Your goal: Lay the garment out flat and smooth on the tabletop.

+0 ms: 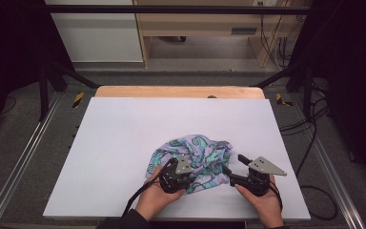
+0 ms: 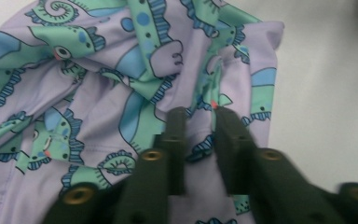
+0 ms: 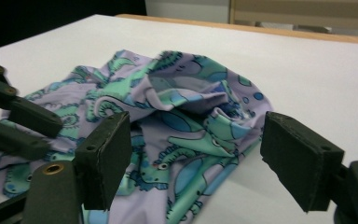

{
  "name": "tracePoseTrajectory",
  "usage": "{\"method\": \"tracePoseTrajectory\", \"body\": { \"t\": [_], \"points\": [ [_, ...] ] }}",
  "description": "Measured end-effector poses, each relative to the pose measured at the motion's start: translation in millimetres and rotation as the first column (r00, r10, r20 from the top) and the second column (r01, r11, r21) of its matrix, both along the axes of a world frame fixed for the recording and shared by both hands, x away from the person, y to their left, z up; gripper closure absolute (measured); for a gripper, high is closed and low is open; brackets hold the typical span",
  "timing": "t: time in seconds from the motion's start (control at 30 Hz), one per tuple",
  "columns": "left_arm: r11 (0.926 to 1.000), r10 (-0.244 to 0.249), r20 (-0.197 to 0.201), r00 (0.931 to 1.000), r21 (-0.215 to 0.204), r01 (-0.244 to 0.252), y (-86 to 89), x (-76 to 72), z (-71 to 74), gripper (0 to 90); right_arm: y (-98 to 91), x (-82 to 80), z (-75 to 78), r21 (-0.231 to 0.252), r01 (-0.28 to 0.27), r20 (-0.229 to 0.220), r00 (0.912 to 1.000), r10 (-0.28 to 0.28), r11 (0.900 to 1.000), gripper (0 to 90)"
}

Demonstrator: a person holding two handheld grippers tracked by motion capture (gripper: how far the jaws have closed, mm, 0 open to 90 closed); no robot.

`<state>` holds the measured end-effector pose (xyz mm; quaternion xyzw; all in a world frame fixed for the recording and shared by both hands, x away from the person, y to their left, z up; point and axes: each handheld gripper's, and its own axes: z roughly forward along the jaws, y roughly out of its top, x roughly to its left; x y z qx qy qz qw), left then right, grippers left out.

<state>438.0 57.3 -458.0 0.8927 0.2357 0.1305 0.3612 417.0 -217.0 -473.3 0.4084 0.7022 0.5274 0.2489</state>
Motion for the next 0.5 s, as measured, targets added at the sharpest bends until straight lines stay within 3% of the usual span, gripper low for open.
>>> {"method": "tracePoseTrajectory", "body": {
  "t": [0.07,0.17,0.27,0.4,0.5],
  "points": [
    [0.9998,-0.012,0.004,0.9999,0.017,0.012,-0.6,1.4,0.6,86.6,1.5,-1.7,-1.0,-0.005,-0.006,0.005,1.0000,0.006,1.0000,24.8],
    [0.9992,-0.010,-0.005,0.9999,0.038,0.011,2.8,3.0,1.4,88.6,1.7,-2.3,-4.0,-0.008,-0.010,-0.001,0.9999,0.010,0.9999,25.0],
    [0.9999,0.006,0.016,0.9998,0.015,-0.006,12.2,-0.4,9.6,88.8,1.2,-3.2,-6.0,-0.012,-0.008,-0.006,1.0000,0.008,0.9999,25.0],
    [0.9976,0.062,0.045,0.9970,-0.033,-0.061,40.2,-4.5,23.9,88.9,-0.2,-3.5,-7.4,-0.009,0.000,-0.010,0.9999,0.000,1.0000,24.9],
    [0.9944,0.100,0.042,0.9942,-0.040,-0.098,65.7,-7.4,24.6,89.0,-1.5,-3.7,-8.5,-0.008,0.006,-0.015,0.9999,-0.006,0.9999,25.0]
  ]
}}
